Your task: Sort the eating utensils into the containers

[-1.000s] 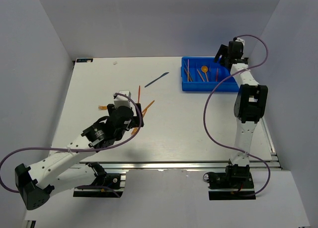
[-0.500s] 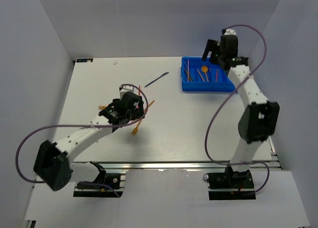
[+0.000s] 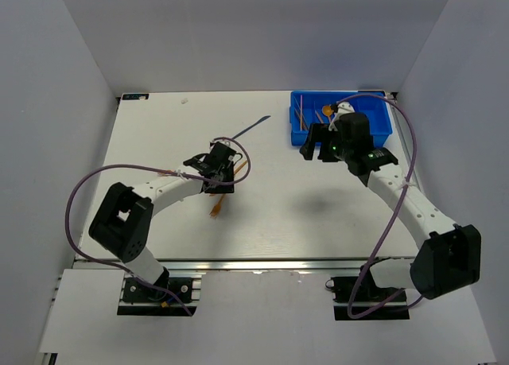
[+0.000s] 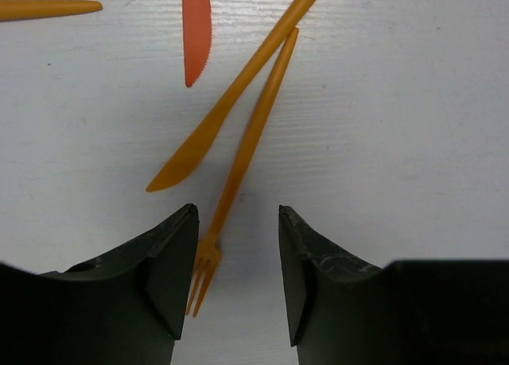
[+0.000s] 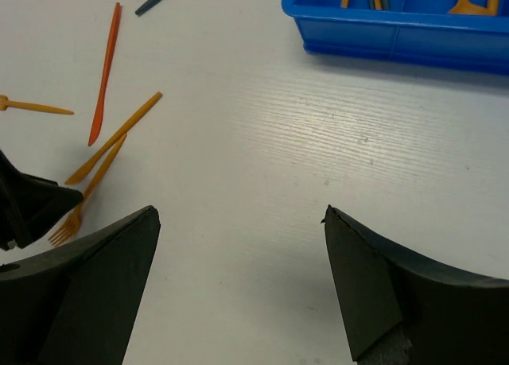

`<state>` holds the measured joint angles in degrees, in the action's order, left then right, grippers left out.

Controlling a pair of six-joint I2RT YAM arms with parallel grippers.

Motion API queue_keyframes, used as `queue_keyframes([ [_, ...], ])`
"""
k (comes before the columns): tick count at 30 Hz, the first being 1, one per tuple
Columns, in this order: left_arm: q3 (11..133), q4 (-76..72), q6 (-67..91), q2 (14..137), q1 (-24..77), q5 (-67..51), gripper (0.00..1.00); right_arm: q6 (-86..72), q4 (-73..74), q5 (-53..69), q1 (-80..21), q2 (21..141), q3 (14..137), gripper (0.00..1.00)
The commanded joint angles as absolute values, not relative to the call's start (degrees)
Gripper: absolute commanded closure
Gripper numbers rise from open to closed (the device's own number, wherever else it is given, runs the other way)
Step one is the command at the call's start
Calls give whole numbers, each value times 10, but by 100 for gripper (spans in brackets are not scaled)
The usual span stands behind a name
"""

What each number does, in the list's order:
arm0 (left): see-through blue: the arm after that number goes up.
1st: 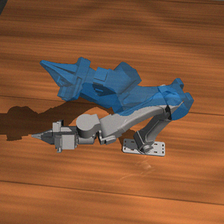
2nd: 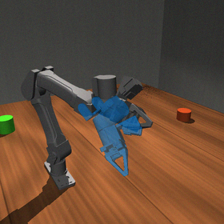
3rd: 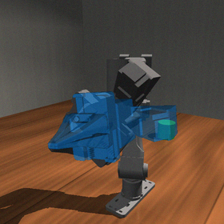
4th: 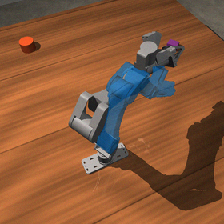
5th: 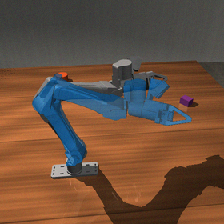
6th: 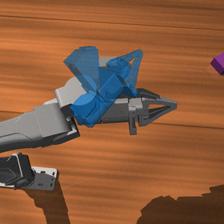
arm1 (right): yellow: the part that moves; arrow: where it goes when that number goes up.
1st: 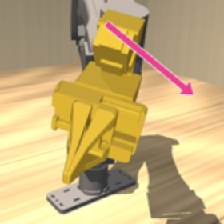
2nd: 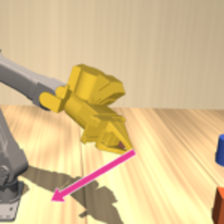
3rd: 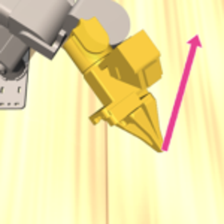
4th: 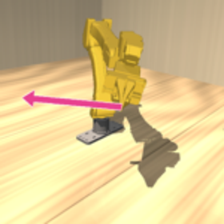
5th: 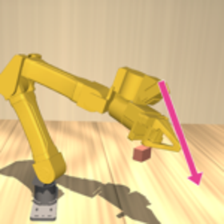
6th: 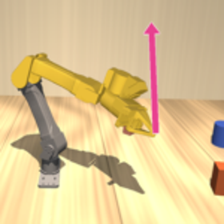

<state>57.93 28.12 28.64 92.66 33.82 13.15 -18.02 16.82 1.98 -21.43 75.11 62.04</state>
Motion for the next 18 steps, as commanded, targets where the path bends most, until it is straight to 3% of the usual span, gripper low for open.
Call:
queue_keyframes([
  [1,587,262,276,930,326,132,46,-180,160,31,-223,708,614,12],
  [10,556,220,287,978,326,90,54,-183,175,25,-235,685,613,12],
  [11,555,216,289,981,326,85,65,-187,175,20,-238,681,612,11],
  [14,542,214,294,976,337,83,82,-204,149,34,-239,671,596,11],
  [16,537,220,299,973,351,97,83,-214,121,82,-239,661,571,11],
  [18,523,222,307,971,358,97,98,-230,85,127,-238,659,556,11],
])
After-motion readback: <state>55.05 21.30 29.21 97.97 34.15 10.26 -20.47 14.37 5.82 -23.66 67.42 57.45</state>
